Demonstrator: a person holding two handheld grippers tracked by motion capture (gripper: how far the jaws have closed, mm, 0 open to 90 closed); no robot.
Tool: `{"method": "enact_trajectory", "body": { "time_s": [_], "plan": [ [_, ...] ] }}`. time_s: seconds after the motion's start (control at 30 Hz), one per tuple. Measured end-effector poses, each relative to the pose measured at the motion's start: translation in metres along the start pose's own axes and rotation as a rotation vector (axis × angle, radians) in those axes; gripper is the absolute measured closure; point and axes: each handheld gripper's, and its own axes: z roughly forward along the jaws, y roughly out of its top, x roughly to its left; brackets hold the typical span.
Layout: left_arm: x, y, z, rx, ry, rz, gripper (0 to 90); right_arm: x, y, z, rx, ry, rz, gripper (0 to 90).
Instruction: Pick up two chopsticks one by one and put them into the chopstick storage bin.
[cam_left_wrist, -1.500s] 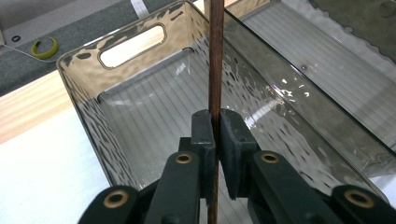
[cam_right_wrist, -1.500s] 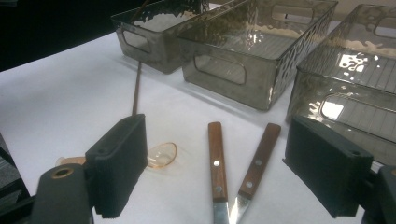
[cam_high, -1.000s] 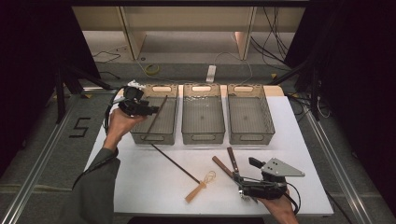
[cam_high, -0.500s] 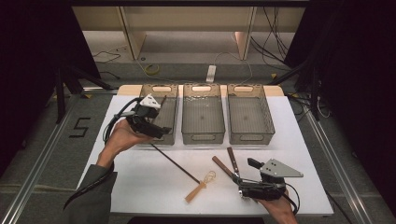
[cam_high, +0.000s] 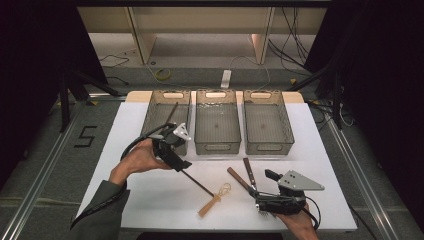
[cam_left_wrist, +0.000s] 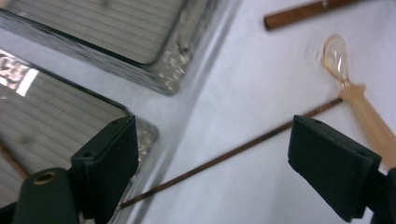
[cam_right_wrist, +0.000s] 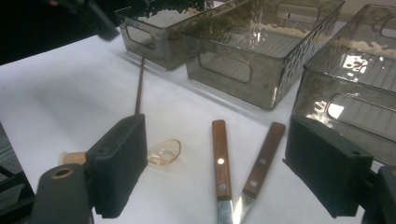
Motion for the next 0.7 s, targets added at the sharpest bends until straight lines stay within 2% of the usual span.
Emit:
{"method": "enact_trajectory", "body": {
  "time_s": [0.13,0.3,0.4,0.47,0.5,0.67,0.7],
  "plan": [
    [-0.003,-0.001,0.009,0.019,-0.015,0.009,15.8,0.000,0.000,0.000,0.000,0.000,0.001,21.6],
    [-0.006,-0.003,0.020,0.072,-0.053,0.029,16.3,0.000,0.000,0.000,0.000,0.000,0.001,21.6],
    [-0.007,-0.005,0.028,0.112,-0.053,0.045,16.9,0.000,0.000,0.000,0.000,0.000,0.001,21.6],
    [-0.008,-0.006,0.033,0.117,-0.062,0.036,17.3,-0.001,0.000,-0.001,0.002,-0.001,0.002,21.6],
    [-0.008,-0.006,0.034,0.123,-0.066,0.048,17.8,-0.001,0.000,-0.001,0.003,-0.001,0.003,21.6],
    [-0.009,-0.008,0.042,0.133,-0.081,0.046,20.2,0.000,0.000,0.000,0.003,0.002,0.004,21.6],
    [-0.008,-0.009,0.043,0.148,-0.082,0.051,20.8,0.000,0.000,0.000,0.003,0.002,0.003,21.6]
  ]
}}
